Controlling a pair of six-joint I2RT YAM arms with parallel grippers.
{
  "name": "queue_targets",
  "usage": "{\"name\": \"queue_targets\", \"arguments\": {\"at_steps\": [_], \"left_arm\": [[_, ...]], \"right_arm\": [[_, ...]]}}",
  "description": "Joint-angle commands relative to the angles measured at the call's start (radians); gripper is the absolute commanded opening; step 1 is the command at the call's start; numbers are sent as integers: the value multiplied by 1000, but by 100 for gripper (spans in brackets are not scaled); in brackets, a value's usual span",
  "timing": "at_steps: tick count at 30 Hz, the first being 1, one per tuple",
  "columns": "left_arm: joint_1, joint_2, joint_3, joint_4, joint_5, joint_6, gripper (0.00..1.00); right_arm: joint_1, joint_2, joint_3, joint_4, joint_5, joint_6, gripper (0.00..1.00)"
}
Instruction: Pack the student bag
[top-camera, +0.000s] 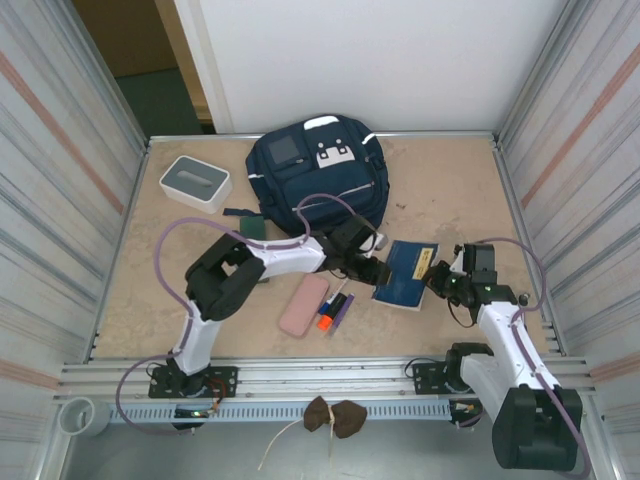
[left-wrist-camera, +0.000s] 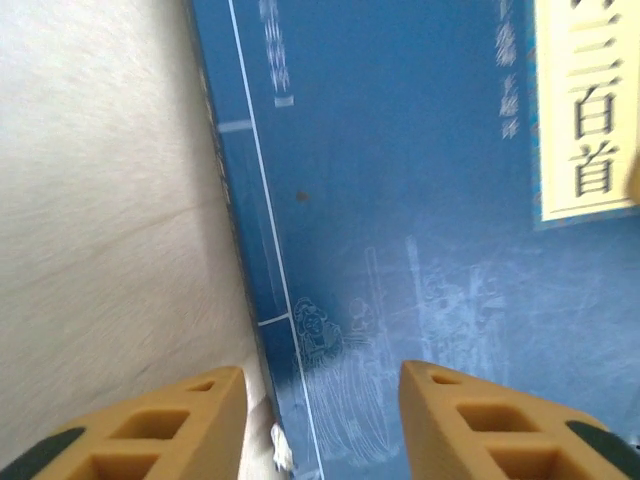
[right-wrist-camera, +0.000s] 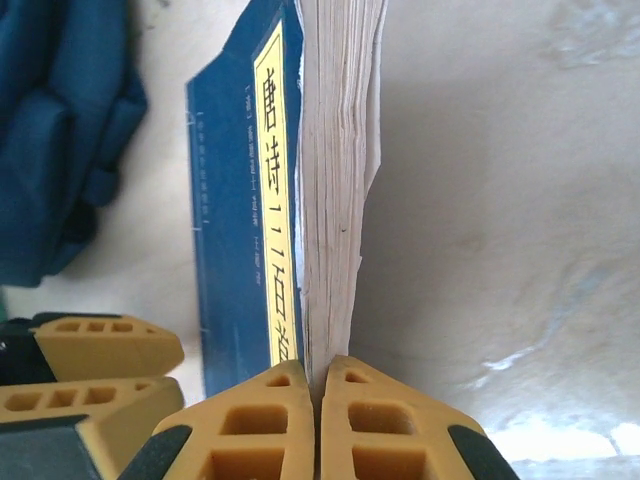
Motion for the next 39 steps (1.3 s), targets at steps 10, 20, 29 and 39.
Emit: {"name": "queue_targets", "arguments": {"at_steps": [10, 20, 29, 39], "left_arm": [[223, -404, -190, 165, 199, -80, 69], [287, -436, -206, 262, 319, -180, 69], [355, -478, -260, 363, 361, -249, 12], [463, -603, -284, 516, 398, -371, 0]], "right_arm": [[32, -76, 196, 239, -298, 225, 0], [201, 33, 246, 470, -300, 281, 0], [218, 180, 310, 454, -362, 182, 0], [236, 239, 399, 474, -443, 155, 69]]}}
